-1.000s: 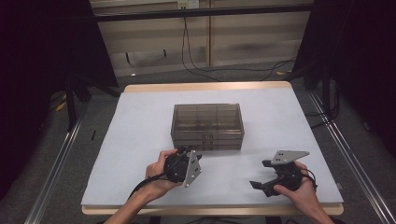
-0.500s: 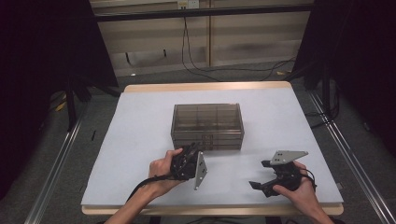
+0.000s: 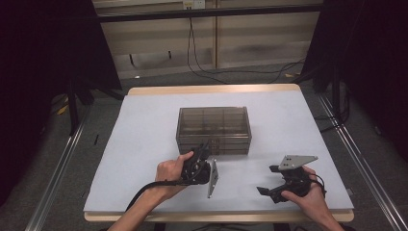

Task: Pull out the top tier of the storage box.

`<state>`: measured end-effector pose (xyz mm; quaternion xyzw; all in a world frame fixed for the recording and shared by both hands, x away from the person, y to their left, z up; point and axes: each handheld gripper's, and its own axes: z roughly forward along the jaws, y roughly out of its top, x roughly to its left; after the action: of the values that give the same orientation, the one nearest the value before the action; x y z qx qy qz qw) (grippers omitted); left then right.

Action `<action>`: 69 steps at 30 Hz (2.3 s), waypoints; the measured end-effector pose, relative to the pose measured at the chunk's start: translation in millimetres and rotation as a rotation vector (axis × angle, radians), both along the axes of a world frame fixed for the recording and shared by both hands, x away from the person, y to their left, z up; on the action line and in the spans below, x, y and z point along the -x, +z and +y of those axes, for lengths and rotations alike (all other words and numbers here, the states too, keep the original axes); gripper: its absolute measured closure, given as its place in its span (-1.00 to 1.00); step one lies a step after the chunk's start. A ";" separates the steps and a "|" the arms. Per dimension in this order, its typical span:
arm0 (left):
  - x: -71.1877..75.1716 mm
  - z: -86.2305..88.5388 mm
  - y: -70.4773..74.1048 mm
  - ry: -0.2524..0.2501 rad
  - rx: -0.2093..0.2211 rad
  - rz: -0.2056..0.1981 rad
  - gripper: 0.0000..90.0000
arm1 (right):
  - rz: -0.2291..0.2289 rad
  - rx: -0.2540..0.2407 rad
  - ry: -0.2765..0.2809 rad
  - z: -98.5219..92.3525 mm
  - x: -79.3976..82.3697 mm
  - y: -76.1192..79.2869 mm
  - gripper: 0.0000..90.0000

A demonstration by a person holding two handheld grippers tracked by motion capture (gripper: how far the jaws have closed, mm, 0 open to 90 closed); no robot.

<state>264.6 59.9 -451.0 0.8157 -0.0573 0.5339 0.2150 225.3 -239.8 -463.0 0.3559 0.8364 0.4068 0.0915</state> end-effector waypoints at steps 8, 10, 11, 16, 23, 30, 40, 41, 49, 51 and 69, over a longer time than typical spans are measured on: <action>-2.4 -3.2 -10.1 -0.001 -0.081 -0.085 0.48 | -0.001 0.001 -0.004 -0.5 0.3 0.3 -0.81; -2.6 -4.6 -13.6 -0.008 -0.094 -0.100 0.50 | -0.001 0.001 -0.001 -0.4 0.1 0.0 -0.81; -2.6 -5.3 -14.1 -0.006 -0.105 -0.101 0.51 | -0.001 0.000 0.001 -0.3 -0.1 0.0 -0.81; -4.3 -8.6 -15.2 0.008 -0.113 -0.130 0.56 | 0.000 0.000 0.001 -0.2 -0.1 -0.1 -0.81; -10.0 -13.6 -21.9 0.025 -0.126 -0.151 0.61 | -0.002 0.003 -0.003 -0.6 0.2 0.1 -0.81; -9.6 -16.1 -23.0 0.028 -0.105 -0.172 0.76 | -0.001 0.001 0.001 -0.3 0.1 0.0 -0.81; -9.1 -18.4 -21.5 0.036 -0.128 -0.179 0.78 | 0.002 0.001 0.000 0.2 -0.1 -0.3 -0.81; -8.4 -18.5 -21.2 0.040 -0.141 -0.179 0.78 | 0.000 0.002 0.000 0.2 -0.2 -0.3 -0.81; -8.1 -21.0 -22.3 0.053 -0.143 -0.188 0.78 | 0.002 0.006 0.004 0.6 -0.3 -0.6 -0.81; -7.4 -22.1 -23.6 0.060 -0.137 -0.187 0.76 | 0.002 0.005 0.003 0.7 -0.3 -0.6 -0.81; -2.1 -22.0 -22.9 0.065 -0.136 -0.185 0.79 | 0.005 0.000 0.004 0.2 0.1 -0.5 -0.81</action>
<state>266.7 38.0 -473.9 0.7771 -0.0864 0.6085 0.1357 225.2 -239.6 -463.4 0.3552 0.8374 0.4060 0.0885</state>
